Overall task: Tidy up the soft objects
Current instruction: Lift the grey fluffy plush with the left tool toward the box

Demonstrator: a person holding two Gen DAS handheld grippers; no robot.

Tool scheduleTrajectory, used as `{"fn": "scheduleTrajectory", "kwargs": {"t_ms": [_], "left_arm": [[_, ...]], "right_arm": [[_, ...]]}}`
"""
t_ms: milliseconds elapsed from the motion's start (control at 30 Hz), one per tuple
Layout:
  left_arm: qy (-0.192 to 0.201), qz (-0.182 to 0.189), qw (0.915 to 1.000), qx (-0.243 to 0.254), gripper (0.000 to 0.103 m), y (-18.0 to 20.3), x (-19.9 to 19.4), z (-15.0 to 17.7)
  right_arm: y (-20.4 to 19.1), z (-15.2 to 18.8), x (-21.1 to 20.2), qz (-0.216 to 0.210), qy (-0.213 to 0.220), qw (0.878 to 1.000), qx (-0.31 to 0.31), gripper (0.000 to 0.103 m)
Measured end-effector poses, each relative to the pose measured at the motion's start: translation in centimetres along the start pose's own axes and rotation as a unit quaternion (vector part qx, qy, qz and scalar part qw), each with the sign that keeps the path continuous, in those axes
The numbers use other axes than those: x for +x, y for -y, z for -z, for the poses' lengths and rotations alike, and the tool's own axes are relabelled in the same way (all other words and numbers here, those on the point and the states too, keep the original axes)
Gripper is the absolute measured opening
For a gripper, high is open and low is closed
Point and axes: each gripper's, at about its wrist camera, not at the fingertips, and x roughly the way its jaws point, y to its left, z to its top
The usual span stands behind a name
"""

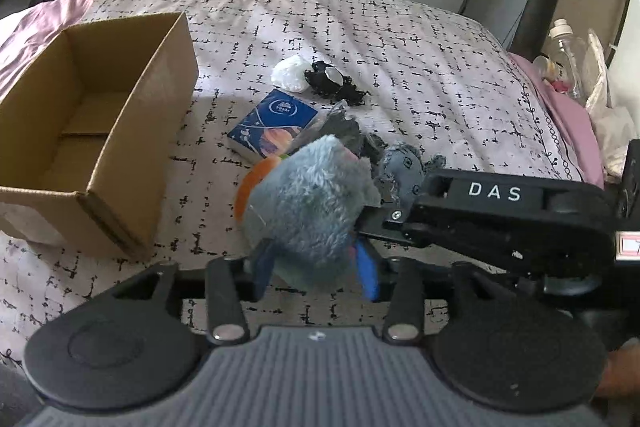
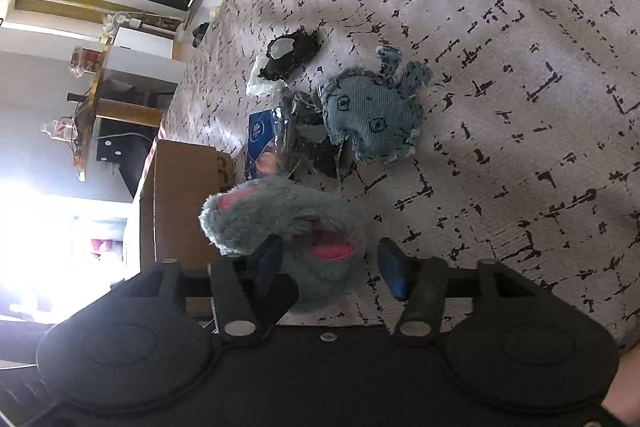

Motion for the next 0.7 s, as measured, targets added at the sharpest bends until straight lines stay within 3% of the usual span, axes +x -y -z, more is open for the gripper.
{"fn": "scheduleTrajectory", "kwargs": {"t_ms": [300, 433, 700], "left_arm": [[0.028, -0.024, 0.9993, -0.008, 0.05, -0.6, 0.7, 0.2], [0.032, -0.006, 0.9986, -0.043, 0.035, -1.9, 0.8, 0.2], [0.035, 0.021, 0.9967, -0.07, 0.027, -2.8, -0.2, 0.0]], "right_arm": [[-0.5, 0.1, 0.5, -0.015, -0.006, 1.0, -0.008, 0.065], [-0.7, 0.1, 0.3, -0.014, 0.004, 1.0, -0.012, 0.065], [-0.8, 0.2, 0.0, -0.017, 0.024, 0.999, -0.022, 0.065]]}}
